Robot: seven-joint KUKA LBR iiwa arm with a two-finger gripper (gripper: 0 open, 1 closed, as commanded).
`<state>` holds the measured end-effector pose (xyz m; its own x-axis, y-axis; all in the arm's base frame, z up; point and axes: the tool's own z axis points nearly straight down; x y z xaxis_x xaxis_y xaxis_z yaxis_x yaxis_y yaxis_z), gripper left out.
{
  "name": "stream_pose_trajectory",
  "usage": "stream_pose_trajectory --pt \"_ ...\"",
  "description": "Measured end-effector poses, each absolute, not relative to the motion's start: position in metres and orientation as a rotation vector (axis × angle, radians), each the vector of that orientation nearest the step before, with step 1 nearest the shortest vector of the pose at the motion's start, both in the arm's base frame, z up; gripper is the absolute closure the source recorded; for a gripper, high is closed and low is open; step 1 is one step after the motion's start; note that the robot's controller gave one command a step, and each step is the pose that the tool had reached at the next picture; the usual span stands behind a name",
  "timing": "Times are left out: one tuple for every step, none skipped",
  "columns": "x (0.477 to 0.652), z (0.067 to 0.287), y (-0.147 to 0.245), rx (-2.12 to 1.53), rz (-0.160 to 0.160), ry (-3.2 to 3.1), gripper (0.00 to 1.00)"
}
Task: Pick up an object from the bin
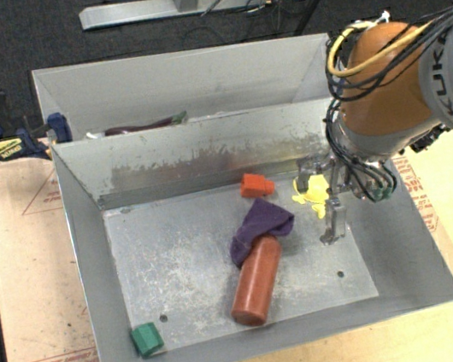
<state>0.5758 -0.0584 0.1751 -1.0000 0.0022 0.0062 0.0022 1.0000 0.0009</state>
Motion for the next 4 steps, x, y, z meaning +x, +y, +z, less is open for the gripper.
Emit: stream_pose_trajectory --pt "0.578 0.18 -0.058 -0.001 0.0 -3.143 0.0" --pt "0.587 0.156 -0.044 0.146 0.003 -3.145 0.0" --pt "0.602 0.132 -0.011 0.775 -0.002 -3.045 0.0" --pt "0.61 0.134 -0.004 0.844 0.0 -3.034 0.0"
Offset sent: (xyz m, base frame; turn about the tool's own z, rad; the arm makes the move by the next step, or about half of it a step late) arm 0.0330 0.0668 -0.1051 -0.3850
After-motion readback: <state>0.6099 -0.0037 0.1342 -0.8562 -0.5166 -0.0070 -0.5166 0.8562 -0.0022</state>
